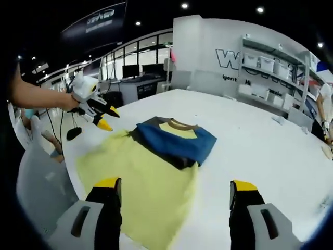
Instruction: Fold the garment on the visible template until the final outline fits inside the template.
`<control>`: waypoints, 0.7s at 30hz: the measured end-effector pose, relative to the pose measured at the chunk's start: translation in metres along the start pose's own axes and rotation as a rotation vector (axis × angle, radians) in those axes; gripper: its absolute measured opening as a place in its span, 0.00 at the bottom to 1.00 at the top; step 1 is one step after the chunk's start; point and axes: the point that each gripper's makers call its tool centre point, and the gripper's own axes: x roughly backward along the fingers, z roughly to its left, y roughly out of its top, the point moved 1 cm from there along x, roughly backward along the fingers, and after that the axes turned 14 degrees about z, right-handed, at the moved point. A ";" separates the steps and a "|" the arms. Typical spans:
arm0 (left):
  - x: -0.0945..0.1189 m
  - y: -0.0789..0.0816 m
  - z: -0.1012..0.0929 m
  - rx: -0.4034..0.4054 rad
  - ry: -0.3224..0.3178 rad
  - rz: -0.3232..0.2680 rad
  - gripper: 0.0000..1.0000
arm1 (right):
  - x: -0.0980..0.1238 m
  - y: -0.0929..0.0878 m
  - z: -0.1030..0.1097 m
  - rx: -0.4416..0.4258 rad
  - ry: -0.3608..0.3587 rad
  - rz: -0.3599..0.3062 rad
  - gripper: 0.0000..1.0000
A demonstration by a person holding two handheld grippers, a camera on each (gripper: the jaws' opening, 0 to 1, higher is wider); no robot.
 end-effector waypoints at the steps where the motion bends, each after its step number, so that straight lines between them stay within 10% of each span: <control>1: -0.002 0.001 0.001 -0.010 0.001 0.004 0.53 | 0.002 -0.003 0.000 0.000 -0.004 0.003 0.87; 21: -0.037 0.013 0.028 -0.123 -0.021 0.106 0.35 | 0.027 -0.029 0.023 -0.003 -0.016 -0.019 0.99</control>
